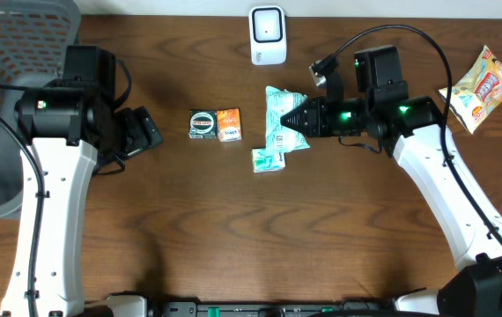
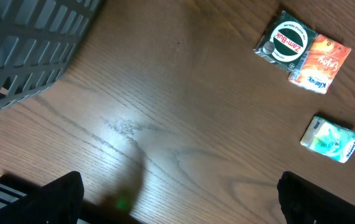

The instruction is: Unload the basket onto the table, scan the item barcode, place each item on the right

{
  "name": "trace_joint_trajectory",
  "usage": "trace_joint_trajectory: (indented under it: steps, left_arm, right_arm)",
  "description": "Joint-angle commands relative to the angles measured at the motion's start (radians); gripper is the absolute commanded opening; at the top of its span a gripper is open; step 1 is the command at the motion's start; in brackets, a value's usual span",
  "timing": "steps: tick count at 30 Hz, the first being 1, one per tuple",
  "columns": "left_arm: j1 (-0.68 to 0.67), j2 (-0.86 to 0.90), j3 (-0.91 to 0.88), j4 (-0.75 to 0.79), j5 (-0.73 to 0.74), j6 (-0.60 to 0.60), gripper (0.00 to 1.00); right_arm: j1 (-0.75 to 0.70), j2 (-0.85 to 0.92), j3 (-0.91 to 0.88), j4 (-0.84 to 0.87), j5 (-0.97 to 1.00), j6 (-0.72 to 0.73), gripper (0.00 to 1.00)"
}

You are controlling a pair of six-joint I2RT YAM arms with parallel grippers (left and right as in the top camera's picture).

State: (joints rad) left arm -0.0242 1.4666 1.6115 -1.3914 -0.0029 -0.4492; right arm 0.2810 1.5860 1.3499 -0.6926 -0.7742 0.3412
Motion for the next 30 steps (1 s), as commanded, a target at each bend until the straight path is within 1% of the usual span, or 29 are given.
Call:
trace_joint_trajectory:
  steps: [1,17,30]
  left_arm:
    - [0.000,0.005,0.001,-0.006,-0.006,-0.009,0.98]
    - [0.001,0.005,0.001,-0.006,-0.006,-0.009,0.98]
    - [0.001,0.005,0.001,-0.006,-0.006,-0.009,0.98]
  right_arm:
    - [0.009,-0.002,0.010,-0.003,-0.030,0.029,0.01]
    - [0.009,-0.002,0.010,-0.005,-0.044,0.029,0.01]
    - [0.009,0.019,-0.021,-0.003,0.003,0.028,0.01]
